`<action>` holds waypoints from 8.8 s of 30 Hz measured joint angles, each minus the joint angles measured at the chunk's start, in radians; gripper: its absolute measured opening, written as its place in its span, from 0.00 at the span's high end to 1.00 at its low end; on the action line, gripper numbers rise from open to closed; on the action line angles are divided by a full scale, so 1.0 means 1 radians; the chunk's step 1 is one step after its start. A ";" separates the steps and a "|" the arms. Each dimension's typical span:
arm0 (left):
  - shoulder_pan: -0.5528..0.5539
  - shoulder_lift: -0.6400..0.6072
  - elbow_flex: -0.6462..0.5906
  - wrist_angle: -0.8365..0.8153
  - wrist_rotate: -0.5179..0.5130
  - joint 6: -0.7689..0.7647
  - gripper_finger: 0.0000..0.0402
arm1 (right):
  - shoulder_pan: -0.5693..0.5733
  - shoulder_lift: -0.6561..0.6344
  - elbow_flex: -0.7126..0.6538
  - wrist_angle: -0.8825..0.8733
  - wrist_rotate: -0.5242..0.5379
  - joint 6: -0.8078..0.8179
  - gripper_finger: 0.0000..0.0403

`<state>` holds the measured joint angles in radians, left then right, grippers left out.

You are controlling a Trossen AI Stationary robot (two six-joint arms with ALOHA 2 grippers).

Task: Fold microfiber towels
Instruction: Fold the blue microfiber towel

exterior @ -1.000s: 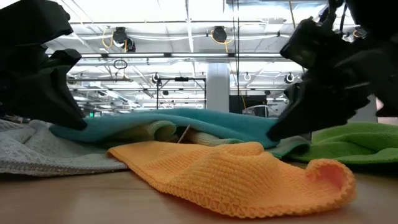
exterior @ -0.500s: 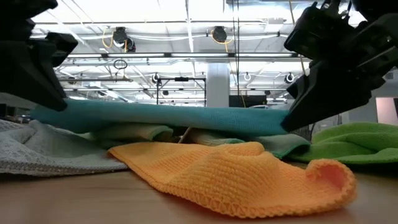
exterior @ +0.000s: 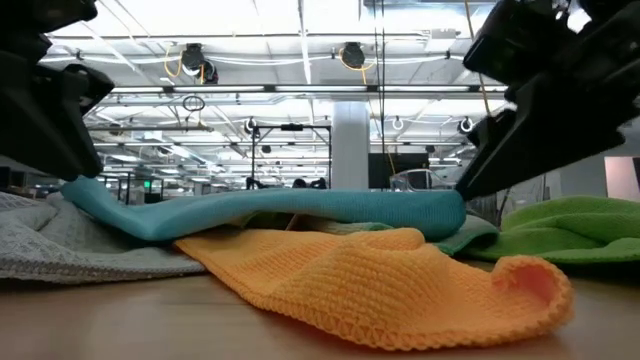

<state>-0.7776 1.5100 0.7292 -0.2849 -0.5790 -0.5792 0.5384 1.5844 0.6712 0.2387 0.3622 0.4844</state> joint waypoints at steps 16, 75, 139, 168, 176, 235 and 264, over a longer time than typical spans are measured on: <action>-0.045 -0.085 0.000 -0.207 -0.107 -0.052 0.57 | -0.024 -0.050 0.000 0.249 0.193 -0.154 0.53; 0.157 -0.019 0.117 -0.049 -0.005 0.804 0.98 | -0.162 0.466 0.555 0.239 0.089 -0.314 0.52; 0.371 0.013 0.116 0.406 0.397 0.999 0.97 | -0.518 0.186 0.161 0.307 -0.534 -1.005 0.46; 0.392 0.004 0.117 0.569 0.323 1.178 0.98 | -0.545 -0.022 0.201 -0.007 -0.456 -1.150 1.00; 0.466 0.037 0.117 0.646 0.481 1.172 0.98 | -0.545 -0.104 0.192 -0.152 -0.441 -1.102 1.00; 0.703 0.095 0.231 0.370 0.458 0.657 0.54 | -0.257 -0.177 -0.132 0.066 0.143 -0.224 0.63; 0.913 0.368 0.405 0.213 0.867 0.816 0.85 | -0.378 -0.106 -0.177 0.087 -0.110 -0.027 0.66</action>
<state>0.1356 1.8782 1.1343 -0.0719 0.2880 0.2369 0.1608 1.4780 0.4943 0.3261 0.2518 0.4579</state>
